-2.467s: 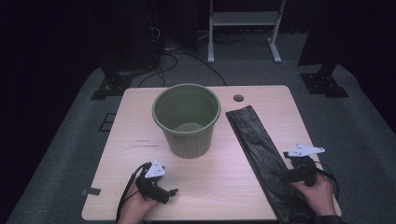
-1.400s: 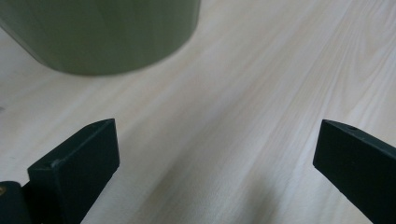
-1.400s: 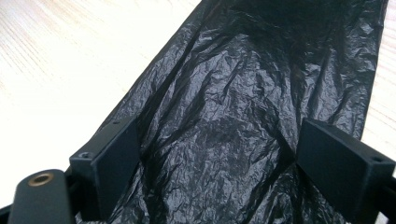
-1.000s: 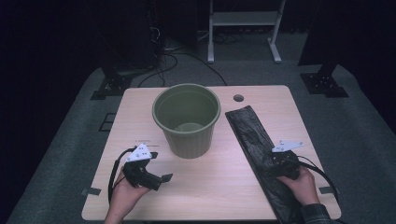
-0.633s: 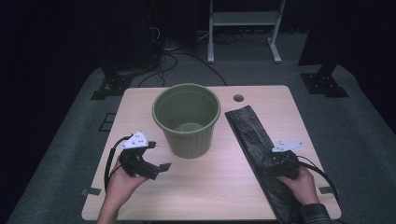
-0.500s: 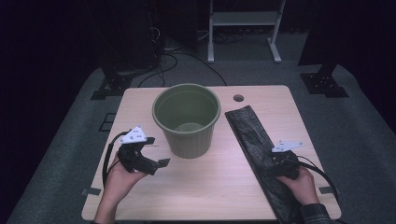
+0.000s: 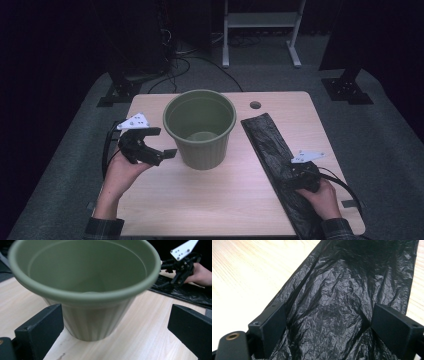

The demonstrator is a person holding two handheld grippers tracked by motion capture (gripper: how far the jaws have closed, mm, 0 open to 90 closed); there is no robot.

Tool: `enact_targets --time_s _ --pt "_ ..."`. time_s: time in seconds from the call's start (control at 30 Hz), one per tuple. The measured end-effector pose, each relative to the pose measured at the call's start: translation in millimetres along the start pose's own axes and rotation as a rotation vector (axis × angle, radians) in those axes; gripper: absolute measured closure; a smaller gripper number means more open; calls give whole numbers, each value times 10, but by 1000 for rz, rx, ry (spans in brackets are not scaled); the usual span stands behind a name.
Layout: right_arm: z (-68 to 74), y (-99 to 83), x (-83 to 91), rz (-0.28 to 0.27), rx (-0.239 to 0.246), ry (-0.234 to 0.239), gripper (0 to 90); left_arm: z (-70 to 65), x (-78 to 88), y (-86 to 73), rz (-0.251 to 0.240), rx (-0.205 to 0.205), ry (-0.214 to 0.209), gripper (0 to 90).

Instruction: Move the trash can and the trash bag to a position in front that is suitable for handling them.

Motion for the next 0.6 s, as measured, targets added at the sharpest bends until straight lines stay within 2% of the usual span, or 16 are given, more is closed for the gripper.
enact_targets --time_s 0.3,0.6 --pt "0 -1 0 -2 -1 -1 116 217 58 340 -16 1 21 0" --pt "4 -3 0 -6 -6 -5 117 458 -66 421 -15 19 28 0"
Point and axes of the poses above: each handheld gripper's, and its own axes: x roughly backward along the jaws, y roughly out of its top, z roughly to its left, the point moved 9 cm from there along -x, roughly forward along the jaws, and after that the axes turned 5 degrees about z, right-handed, at the moved point
